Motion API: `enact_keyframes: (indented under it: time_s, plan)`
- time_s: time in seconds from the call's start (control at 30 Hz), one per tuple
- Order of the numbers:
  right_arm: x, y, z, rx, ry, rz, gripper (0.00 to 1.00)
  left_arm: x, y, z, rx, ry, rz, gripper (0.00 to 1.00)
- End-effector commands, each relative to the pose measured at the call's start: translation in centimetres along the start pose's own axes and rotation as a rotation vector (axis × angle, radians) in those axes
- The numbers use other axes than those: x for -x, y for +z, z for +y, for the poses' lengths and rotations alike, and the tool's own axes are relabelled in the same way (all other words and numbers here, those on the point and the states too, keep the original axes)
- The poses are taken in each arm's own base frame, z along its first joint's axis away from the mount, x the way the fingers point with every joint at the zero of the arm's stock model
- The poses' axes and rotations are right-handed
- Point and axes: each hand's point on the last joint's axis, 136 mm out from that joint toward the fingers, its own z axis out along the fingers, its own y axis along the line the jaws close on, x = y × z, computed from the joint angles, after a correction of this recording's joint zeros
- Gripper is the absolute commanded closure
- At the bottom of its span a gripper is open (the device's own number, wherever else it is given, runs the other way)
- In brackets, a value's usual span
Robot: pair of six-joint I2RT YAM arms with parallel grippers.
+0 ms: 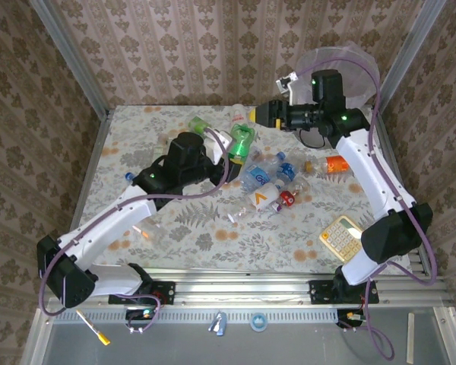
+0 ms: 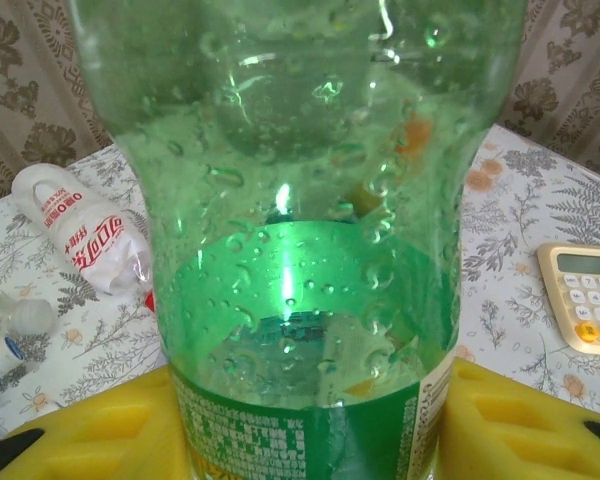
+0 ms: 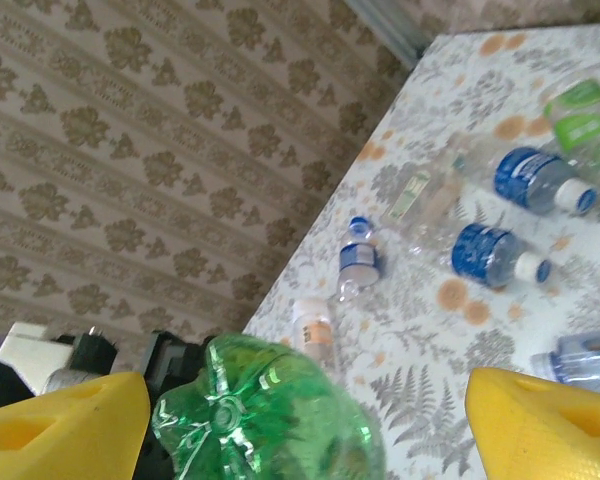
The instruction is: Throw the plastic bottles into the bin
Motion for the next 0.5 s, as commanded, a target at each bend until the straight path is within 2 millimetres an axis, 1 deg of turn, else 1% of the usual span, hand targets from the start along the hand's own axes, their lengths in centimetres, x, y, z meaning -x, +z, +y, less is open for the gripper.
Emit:
enact_keyframes:
  time_s: [0.0, 0.23, 0.47]
  plan:
    - [-2.1, 0.5, 0.7, 0.055, 0.041, 0.075, 0.16, 2.4, -0.2, -0.8, -0.030, 0.047, -0.061, 0.54]
    - [-3.6, 0.8, 1.4, 0.092, 0.030, 0.132, 0.19, 3.0, 0.1, -0.9, -0.042, 0.045, -0.063, 0.55]
    - [-4.6, 1.4, 1.8, 0.110, 0.018, 0.168, 0.22, 3.2, 0.4, -1.1, -0.057, 0.045, -0.065, 0.55]
